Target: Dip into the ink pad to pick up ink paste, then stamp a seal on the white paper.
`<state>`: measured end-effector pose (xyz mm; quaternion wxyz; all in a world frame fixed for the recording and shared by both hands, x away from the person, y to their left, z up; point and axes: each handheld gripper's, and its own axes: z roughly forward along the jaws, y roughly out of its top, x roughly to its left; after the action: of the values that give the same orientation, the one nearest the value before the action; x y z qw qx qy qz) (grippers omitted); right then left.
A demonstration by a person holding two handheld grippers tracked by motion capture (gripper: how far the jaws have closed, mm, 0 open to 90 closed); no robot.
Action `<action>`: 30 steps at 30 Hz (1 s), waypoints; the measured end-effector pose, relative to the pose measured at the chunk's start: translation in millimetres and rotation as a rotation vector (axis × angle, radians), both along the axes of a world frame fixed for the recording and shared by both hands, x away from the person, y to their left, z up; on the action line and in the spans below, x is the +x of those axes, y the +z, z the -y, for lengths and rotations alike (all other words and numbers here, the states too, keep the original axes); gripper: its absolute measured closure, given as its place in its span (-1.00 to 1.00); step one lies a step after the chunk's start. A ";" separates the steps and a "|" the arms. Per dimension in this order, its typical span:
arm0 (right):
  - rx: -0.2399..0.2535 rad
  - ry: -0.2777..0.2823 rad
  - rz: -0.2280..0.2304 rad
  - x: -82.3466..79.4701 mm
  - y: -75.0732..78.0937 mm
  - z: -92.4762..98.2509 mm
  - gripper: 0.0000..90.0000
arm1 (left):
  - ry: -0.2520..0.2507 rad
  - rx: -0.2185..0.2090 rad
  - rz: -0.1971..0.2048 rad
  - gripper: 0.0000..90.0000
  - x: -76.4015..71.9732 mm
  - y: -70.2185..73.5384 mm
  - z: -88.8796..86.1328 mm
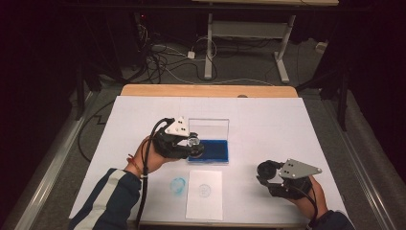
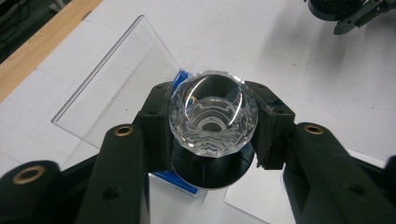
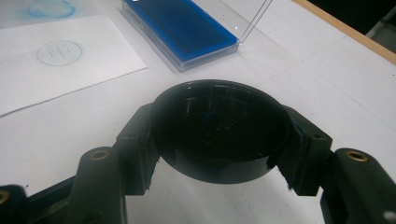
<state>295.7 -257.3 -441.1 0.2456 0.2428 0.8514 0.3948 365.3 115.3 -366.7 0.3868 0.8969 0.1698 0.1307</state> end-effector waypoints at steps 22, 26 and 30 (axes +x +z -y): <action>-0.014 -0.001 -0.009 0.0 -3.0 -2.4 -0.15 | -0.058 -0.020 0.000 0.20 -27.2 -17.4 -7.3; -0.023 0.000 -0.014 -0.8 -5.3 -1.0 -0.15 | -0.078 -0.022 -0.003 0.20 -35.1 -23.0 -2.1; -0.022 0.000 -0.011 -1.7 -4.3 -1.5 -0.15 | -0.107 -0.002 0.003 0.20 -44.2 -28.1 5.7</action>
<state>294.1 -255.8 -445.4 0.2437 0.2424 0.8570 0.3840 321.1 109.6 -394.8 0.3943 0.9042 0.1213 0.1108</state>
